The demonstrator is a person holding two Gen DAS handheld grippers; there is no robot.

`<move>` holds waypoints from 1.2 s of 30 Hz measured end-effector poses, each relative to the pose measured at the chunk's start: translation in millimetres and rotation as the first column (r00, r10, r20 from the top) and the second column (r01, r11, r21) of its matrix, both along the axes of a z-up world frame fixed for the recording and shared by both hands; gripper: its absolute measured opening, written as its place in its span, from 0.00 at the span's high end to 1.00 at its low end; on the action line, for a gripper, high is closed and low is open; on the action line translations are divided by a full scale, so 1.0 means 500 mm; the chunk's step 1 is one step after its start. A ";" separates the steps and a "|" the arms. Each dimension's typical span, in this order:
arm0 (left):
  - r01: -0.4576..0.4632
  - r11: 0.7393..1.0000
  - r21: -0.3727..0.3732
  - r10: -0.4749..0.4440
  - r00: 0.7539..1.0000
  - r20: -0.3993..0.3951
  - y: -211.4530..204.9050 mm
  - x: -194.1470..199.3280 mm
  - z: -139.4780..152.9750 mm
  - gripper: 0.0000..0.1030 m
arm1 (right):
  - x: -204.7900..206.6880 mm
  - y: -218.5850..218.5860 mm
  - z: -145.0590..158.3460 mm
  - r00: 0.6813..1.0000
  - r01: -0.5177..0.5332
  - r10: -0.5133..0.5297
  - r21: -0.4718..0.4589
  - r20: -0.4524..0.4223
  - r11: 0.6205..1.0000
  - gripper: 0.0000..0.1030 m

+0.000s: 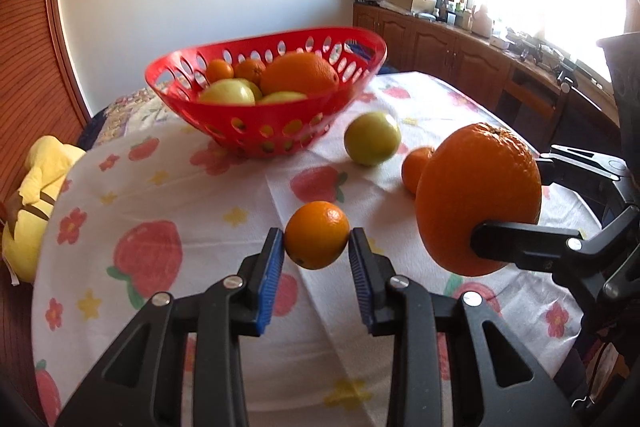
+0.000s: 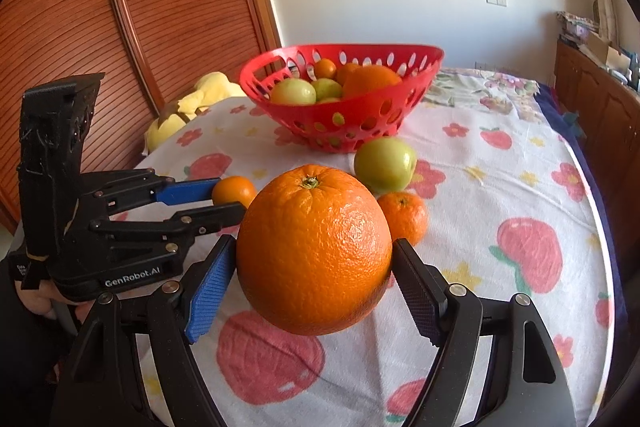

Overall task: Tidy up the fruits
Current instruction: 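Lift the large orange with the right tool while the left tool grasps a small orange, then carry both oranges over the basket and open both tools to drop them in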

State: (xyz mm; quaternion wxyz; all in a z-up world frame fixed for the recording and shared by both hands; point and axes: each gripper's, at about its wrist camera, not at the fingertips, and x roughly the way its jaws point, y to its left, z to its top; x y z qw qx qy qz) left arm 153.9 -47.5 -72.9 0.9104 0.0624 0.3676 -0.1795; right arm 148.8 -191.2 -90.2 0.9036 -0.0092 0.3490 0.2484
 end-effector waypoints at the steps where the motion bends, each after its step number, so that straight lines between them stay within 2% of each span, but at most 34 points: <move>1: -0.001 1.000 0.000 0.001 1.000 0.008 0.003 0.000 0.007 0.69 | 0.000 0.000 0.006 1.000 -0.001 0.001 0.000 0.006 1.000 0.22; 14: -0.031 0.999 -0.023 0.034 0.992 0.120 0.044 0.039 0.121 0.69 | 0.046 0.003 0.110 0.996 -0.028 0.027 0.007 0.090 1.000 0.22; 23: -0.060 0.998 -0.020 0.062 0.987 0.150 0.073 0.117 0.152 0.69 | 0.135 0.018 0.189 0.988 -0.044 0.046 -0.018 0.150 0.999 0.22; 29: -0.073 0.997 -0.017 0.074 0.986 0.147 0.091 0.167 0.143 0.69 | 0.205 0.030 0.202 0.985 -0.047 0.050 -0.024 0.163 0.999 0.22; 36: -0.078 0.997 -0.025 0.080 0.988 0.134 0.101 0.218 0.128 0.69 | 0.281 0.050 0.164 0.990 -0.056 0.062 -0.045 0.127 0.997 0.22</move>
